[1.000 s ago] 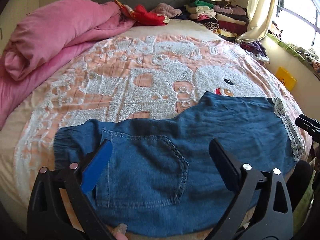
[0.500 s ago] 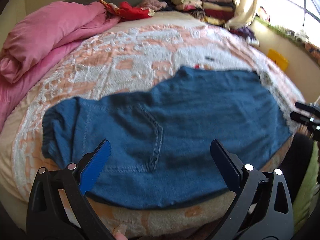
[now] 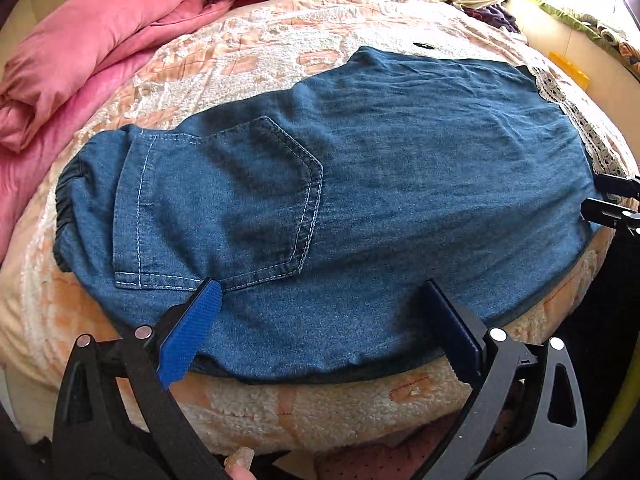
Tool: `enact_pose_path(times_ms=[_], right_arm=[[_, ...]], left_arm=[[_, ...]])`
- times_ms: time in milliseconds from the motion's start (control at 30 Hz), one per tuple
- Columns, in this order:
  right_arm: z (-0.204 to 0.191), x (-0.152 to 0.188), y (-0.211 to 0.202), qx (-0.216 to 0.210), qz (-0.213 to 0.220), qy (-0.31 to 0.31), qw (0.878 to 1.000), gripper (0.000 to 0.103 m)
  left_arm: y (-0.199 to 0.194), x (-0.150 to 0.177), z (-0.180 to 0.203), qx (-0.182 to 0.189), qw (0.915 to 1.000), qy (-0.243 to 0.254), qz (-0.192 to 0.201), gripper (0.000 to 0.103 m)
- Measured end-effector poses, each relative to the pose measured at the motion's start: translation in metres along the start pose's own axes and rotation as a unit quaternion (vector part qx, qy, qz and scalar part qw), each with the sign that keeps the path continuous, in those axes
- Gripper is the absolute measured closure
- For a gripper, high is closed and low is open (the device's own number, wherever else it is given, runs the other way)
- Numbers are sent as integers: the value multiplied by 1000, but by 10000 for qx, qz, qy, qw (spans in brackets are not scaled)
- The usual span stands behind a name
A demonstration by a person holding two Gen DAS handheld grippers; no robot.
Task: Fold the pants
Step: 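Release the pants and smooth the folded denim flat with both tools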
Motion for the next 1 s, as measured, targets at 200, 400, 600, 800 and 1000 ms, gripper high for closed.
enact_pose_path(times_ms=[200, 400, 600, 800, 1000], right_arm=[[-4, 1, -3, 122, 31, -118, 9999, 23], [1, 0, -26, -136, 281, 149, 9994, 23], [9, 1, -54, -148, 584, 312, 9977, 23], [17, -3, -73, -100, 830, 448, 9955, 19], [26, -7, -85, -50, 1051, 617, 9925, 5]], left_arm=[[-7, -3, 0, 156, 9997, -153, 129, 10], [-23, -11, 4, 361, 9985, -217, 342, 10], [-36, -19, 8, 472, 9974, -228, 490, 10], [-51, -27, 18, 596, 9959, -202, 647, 10], [-64, -40, 33, 694, 9944, -45, 791, 10]])
Point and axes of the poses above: each gripper's, at about its wrist camera, not at the fingertips, and y roughly the way its jaws point, z to its right, x to its underside, the point moved 5 cm from there along y, roughly the way its jaws point, and after that the axes turned 5 degrees about z, right-handed, at the moved point
